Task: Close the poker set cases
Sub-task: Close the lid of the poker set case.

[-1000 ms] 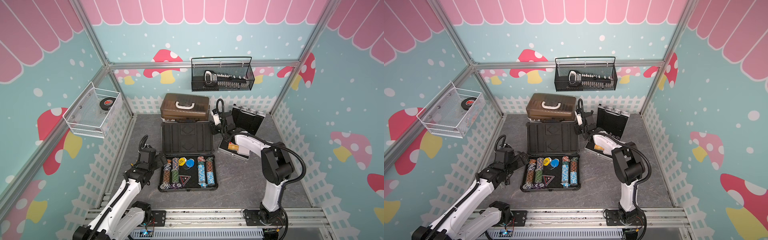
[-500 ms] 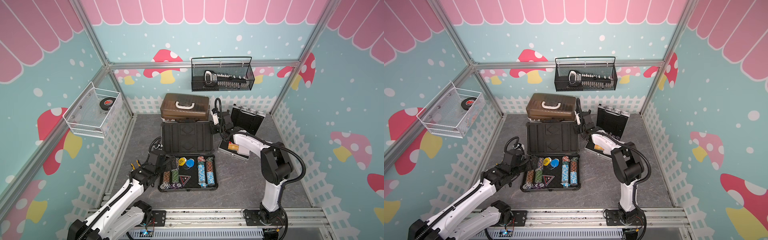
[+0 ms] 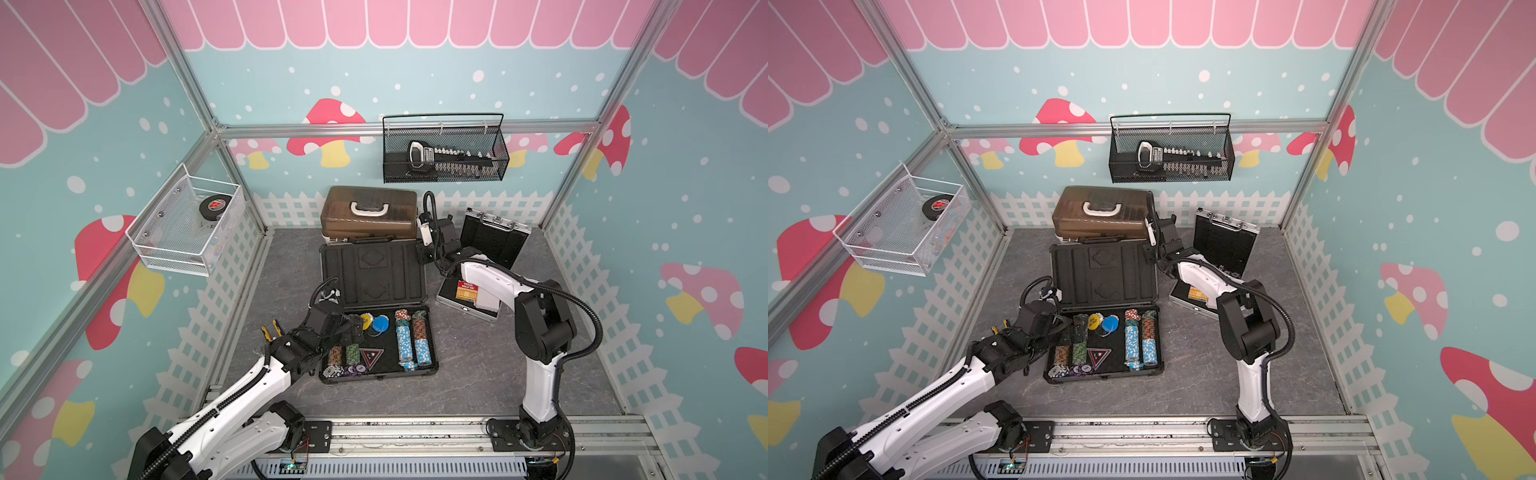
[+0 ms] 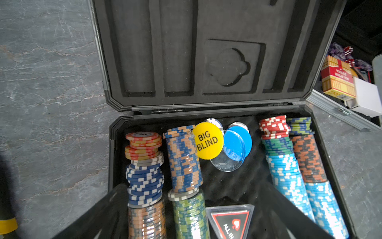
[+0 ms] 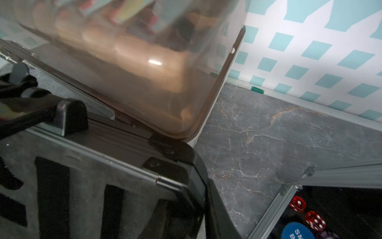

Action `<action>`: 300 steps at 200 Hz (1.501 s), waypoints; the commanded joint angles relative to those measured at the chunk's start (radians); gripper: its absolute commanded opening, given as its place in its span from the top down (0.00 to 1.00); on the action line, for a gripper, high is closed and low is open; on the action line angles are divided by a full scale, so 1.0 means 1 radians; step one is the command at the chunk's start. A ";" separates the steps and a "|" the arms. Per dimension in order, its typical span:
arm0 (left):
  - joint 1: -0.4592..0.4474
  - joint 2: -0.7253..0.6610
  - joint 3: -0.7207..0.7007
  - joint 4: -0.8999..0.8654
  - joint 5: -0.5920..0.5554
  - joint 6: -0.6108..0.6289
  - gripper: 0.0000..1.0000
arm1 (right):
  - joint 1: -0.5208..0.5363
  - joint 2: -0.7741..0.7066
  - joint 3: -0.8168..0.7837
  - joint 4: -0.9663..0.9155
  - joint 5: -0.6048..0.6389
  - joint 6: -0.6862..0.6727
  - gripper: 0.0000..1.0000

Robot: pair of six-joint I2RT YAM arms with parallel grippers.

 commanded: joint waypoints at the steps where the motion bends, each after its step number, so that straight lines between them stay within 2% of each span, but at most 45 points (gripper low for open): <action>1: -0.014 0.007 0.031 -0.007 -0.014 0.003 0.01 | -0.048 -0.018 0.115 0.167 0.095 -0.076 1.00; 40: -0.041 0.024 0.040 -0.025 -0.019 0.001 0.01 | -0.054 -0.026 0.134 0.163 0.120 -0.089 1.00; 80: -0.052 0.036 0.031 -0.055 -0.103 -0.050 0.01 | -0.062 -0.087 0.057 0.205 0.124 -0.098 1.00; 98: -0.052 0.028 0.024 -0.053 -0.123 -0.077 0.01 | -0.067 -0.153 0.025 0.218 0.113 -0.102 1.00; 141: -0.053 0.021 0.023 -0.052 -0.202 -0.115 0.01 | -0.085 -0.205 0.009 0.235 0.079 -0.102 1.00; 163: -0.052 0.025 0.025 -0.053 -0.217 -0.137 0.01 | -0.089 -0.231 -0.013 0.232 0.019 -0.100 1.00; 255: -0.017 -0.025 0.041 -0.077 -0.310 -0.151 0.01 | -0.083 -0.580 -0.463 0.298 -0.252 -0.120 1.00; 281: 0.006 -0.020 0.051 -0.073 -0.313 -0.145 0.01 | -0.066 -0.670 -0.561 0.261 -0.287 -0.127 1.00; 300: 0.027 -0.005 0.059 -0.073 -0.297 -0.143 0.01 | -0.052 -0.735 -0.641 0.246 -0.266 -0.117 1.00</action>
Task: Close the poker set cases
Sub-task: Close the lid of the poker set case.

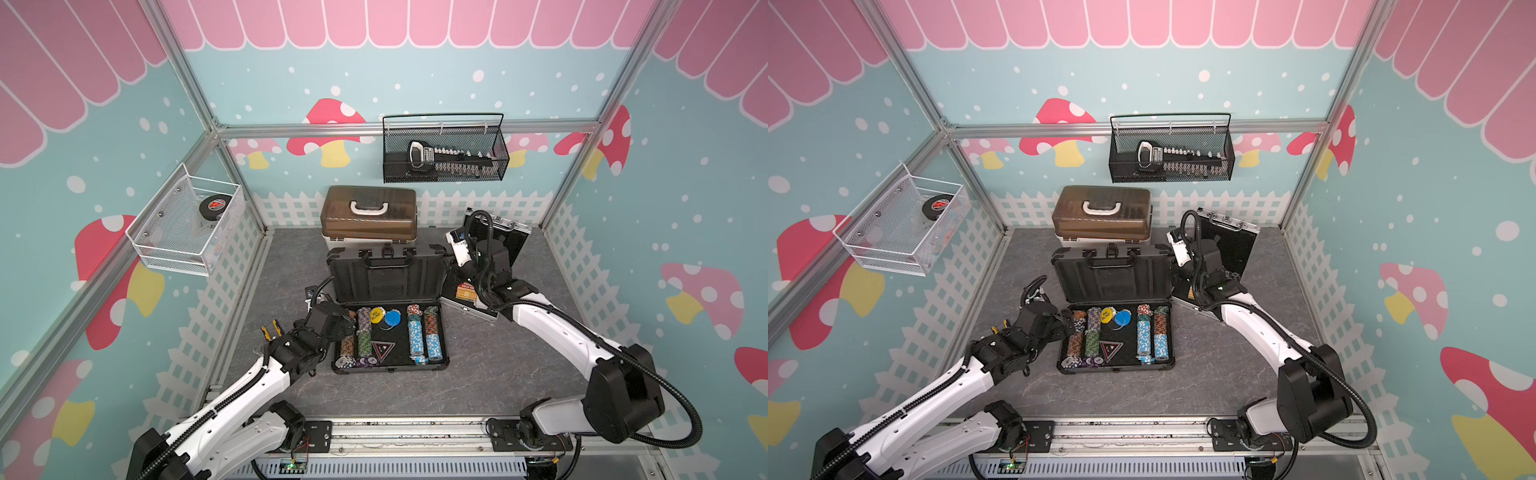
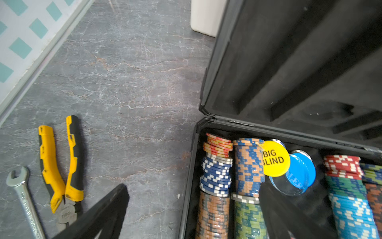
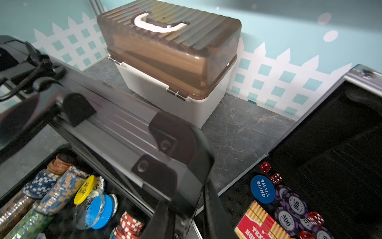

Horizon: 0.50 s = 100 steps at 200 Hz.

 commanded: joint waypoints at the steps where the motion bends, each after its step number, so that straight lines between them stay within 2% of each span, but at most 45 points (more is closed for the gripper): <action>1: 0.025 0.008 0.039 -0.013 -0.014 -0.019 0.01 | 0.008 -0.112 -0.054 0.095 -0.044 -0.013 1.00; 43: 0.034 0.026 0.060 -0.029 -0.011 0.000 0.01 | 0.046 -0.240 -0.216 0.063 0.015 0.030 1.00; 100: 0.049 -0.043 0.071 -0.023 0.020 0.036 0.01 | 0.085 -0.336 -0.313 -0.005 0.069 0.054 1.00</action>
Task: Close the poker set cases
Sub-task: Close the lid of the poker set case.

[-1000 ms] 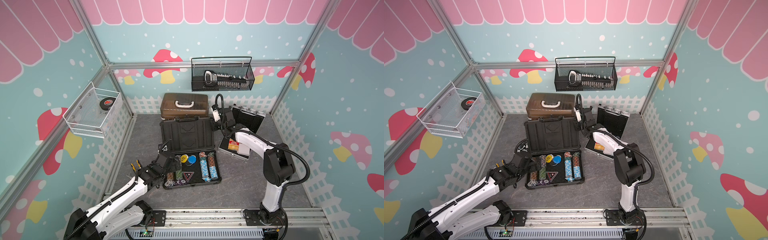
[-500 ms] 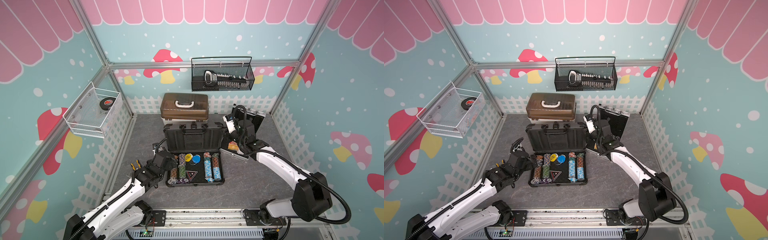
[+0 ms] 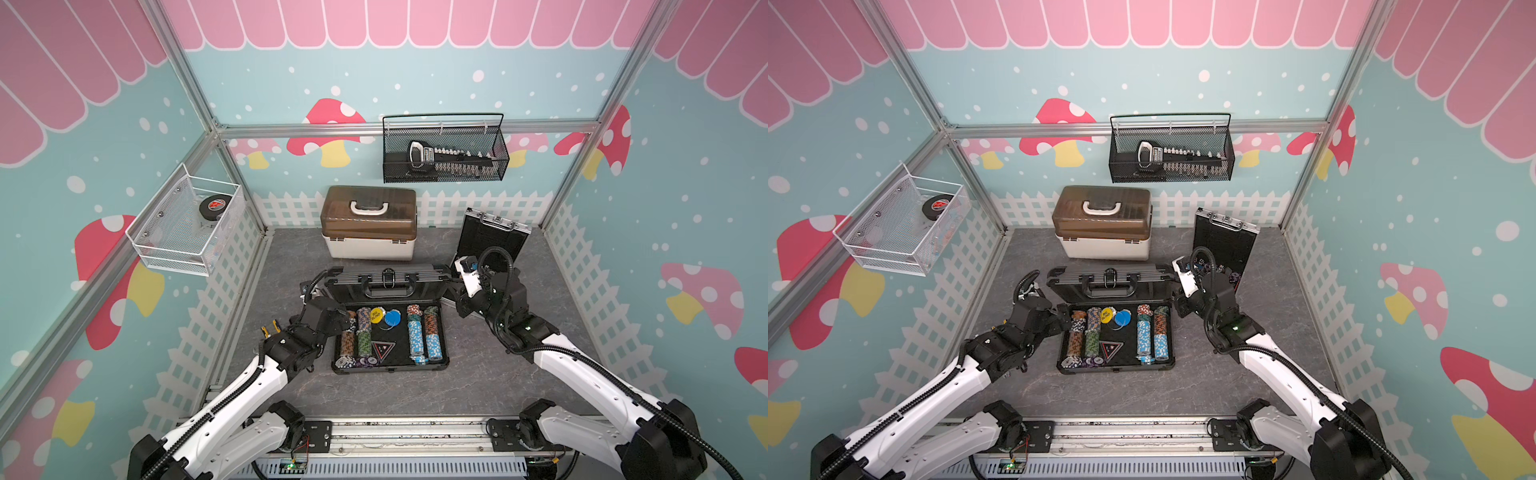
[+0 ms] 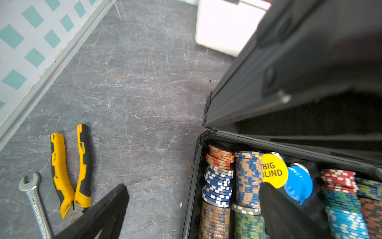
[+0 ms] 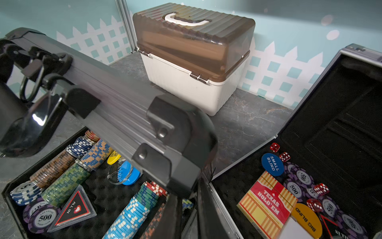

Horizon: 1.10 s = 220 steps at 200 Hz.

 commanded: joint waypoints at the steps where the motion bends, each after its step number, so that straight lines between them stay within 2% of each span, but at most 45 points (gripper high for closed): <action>1: 0.011 -0.018 0.033 -0.018 0.018 0.005 0.01 | 0.008 -0.033 -0.033 -0.033 0.037 0.029 1.00; 35: 0.006 -0.009 -0.006 -0.026 0.132 -0.026 0.01 | 0.013 -0.035 -0.035 -0.040 0.053 0.033 1.00; 60: -0.032 -0.024 -0.023 -0.081 0.192 -0.049 0.02 | 0.015 -0.022 -0.016 -0.050 0.084 0.034 1.00; 126: -0.243 -0.126 -0.110 -0.157 0.182 -0.184 0.02 | 0.015 0.029 0.034 -0.054 0.111 0.046 1.00; 147: -0.357 -0.108 -0.125 -0.158 0.153 -0.210 0.02 | 0.016 0.037 0.045 -0.054 0.109 0.043 1.00; 171: -0.473 -0.066 -0.134 -0.156 0.061 -0.257 0.02 | 0.019 0.037 0.047 -0.055 0.104 0.046 1.00; 220: -0.592 -0.050 -0.199 -0.150 0.010 -0.360 0.02 | 0.024 0.035 0.035 -0.070 0.107 0.059 1.00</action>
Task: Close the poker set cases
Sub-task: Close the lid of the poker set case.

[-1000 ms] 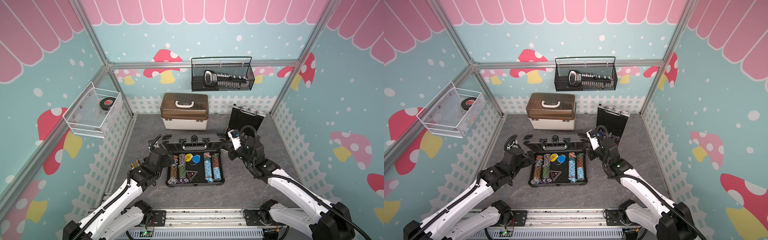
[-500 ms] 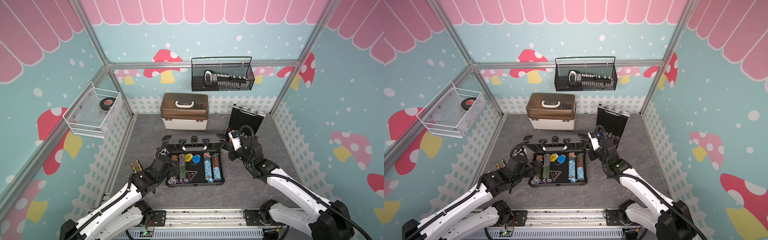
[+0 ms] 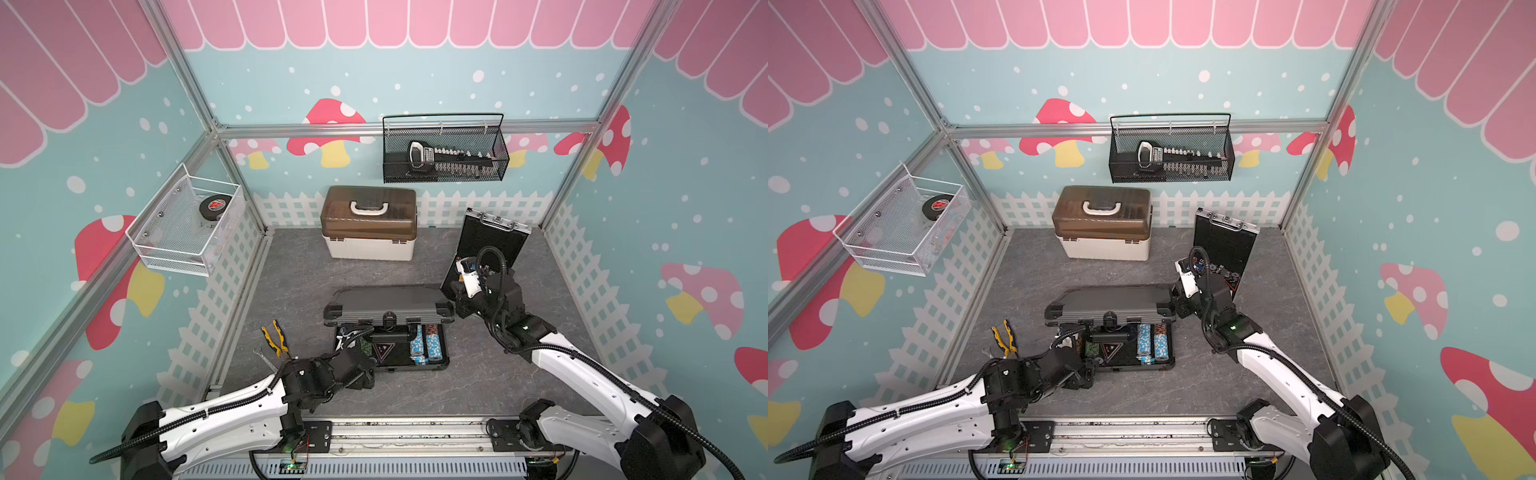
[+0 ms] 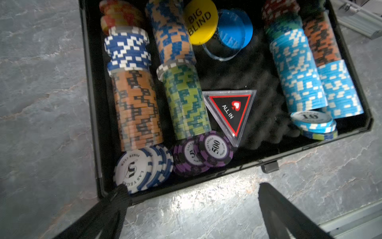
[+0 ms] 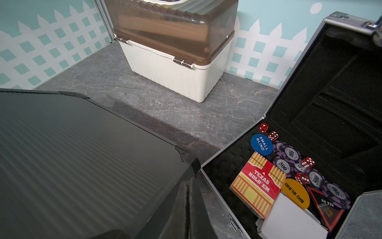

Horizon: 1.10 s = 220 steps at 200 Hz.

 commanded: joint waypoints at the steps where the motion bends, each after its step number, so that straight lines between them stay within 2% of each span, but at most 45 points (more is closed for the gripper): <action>1: -0.030 -0.008 -0.038 0.001 -0.077 -0.102 0.02 | 0.008 0.004 0.015 -0.019 0.004 0.014 1.00; 65: -0.084 -0.001 -0.099 0.012 -0.076 -0.152 0.02 | 0.011 0.039 0.018 -0.012 -0.001 0.014 0.98; 112: -0.091 0.132 -0.088 0.056 -0.088 -0.158 0.02 | 0.012 0.078 0.027 -0.010 -0.020 0.016 0.94; 162: -0.092 0.300 -0.038 0.091 -0.153 -0.163 0.02 | 0.015 0.104 0.046 -0.039 -0.041 0.025 0.80; 220: -0.081 0.392 0.001 0.194 -0.230 -0.159 0.01 | 0.016 0.120 0.042 -0.041 -0.051 0.034 0.75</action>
